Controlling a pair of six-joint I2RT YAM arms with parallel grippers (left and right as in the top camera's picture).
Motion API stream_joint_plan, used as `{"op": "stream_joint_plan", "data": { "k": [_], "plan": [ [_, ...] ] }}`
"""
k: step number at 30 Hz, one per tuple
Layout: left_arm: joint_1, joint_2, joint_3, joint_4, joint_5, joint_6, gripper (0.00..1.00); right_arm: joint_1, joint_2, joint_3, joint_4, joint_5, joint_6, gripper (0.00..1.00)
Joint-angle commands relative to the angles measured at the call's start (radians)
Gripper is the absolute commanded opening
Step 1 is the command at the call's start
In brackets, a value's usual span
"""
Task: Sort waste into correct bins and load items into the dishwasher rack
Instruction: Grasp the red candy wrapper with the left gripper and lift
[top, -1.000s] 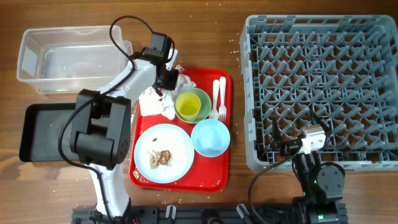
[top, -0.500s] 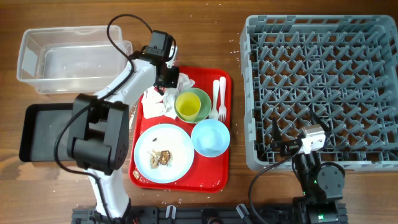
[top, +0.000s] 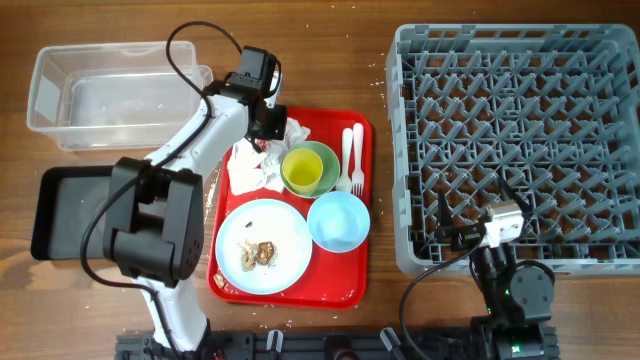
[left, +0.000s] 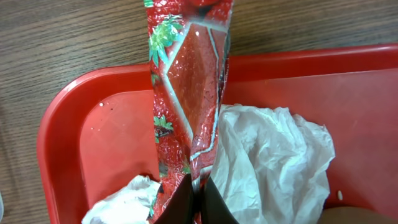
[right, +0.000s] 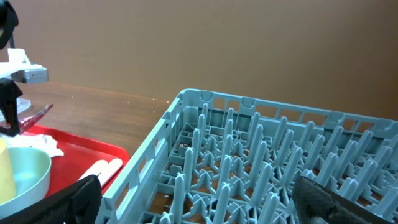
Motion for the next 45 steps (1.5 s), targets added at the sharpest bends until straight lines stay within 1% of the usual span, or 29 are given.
{"op": "stream_joint_plan", "data": {
  "k": [1,2,4,5,7,13,14,15,18,20,22,24,33,37,43,45],
  "plan": [
    [-0.008,-0.068,0.010,0.000,0.012,-0.056,0.04,-0.005,0.005,-0.001,0.003,0.012,-0.009,1.00],
    [-0.008,-0.079,0.010,0.000,0.012,-0.074,0.06,-0.005,0.005,-0.001,0.003,0.012,-0.009,1.00],
    [-0.008,-0.093,0.010,0.000,0.012,-0.074,0.19,-0.005,0.005,-0.001,0.003,0.012,-0.010,1.00],
    [-0.008,-0.097,0.010,0.000,0.012,-0.074,0.19,-0.005,0.005,-0.001,0.003,0.012,-0.010,1.00],
    [-0.008,-0.097,0.010,0.000,0.012,-0.074,0.04,-0.005,0.005,-0.001,0.003,0.012,-0.009,1.00],
    [-0.008,-0.097,0.010,0.000,0.012,-0.074,0.04,-0.005,0.005,-0.001,0.003,0.012,-0.010,1.00],
    [-0.008,-0.097,0.010,0.000,0.012,-0.074,0.22,-0.005,0.005,-0.001,0.003,0.012,-0.010,1.00],
    [-0.008,-0.096,0.010,0.005,0.012,-0.073,0.31,-0.005,0.005,-0.001,0.003,0.012,-0.010,1.00],
    [-0.008,-0.094,0.010,0.029,0.011,-0.045,0.33,-0.005,0.005,-0.001,0.003,0.012,-0.010,1.00],
    [-0.008,-0.093,0.010,0.035,0.008,-0.036,0.46,-0.005,0.005,-0.001,0.003,0.012,-0.009,1.00],
    [-0.008,-0.084,0.010,0.035,0.009,-0.026,0.48,-0.005,0.005,-0.001,0.003,0.012,-0.009,1.00],
    [-0.010,-0.061,0.010,0.029,0.012,0.016,0.50,-0.005,0.005,-0.001,0.003,0.012,-0.009,1.00],
    [-0.008,0.042,0.010,0.073,-0.027,0.016,0.46,-0.005,0.005,-0.001,0.003,0.012,-0.010,1.00],
    [-0.004,0.047,0.010,0.085,-0.038,0.016,0.38,-0.005,0.005,-0.001,0.003,0.012,-0.010,1.00],
    [-0.001,0.053,0.010,0.089,-0.056,0.017,0.37,-0.005,0.005,-0.001,0.003,0.012,-0.009,1.00],
    [0.001,0.058,0.010,0.090,-0.056,0.017,0.33,-0.005,0.005,-0.001,0.003,0.012,-0.009,1.00]
  ]
}}
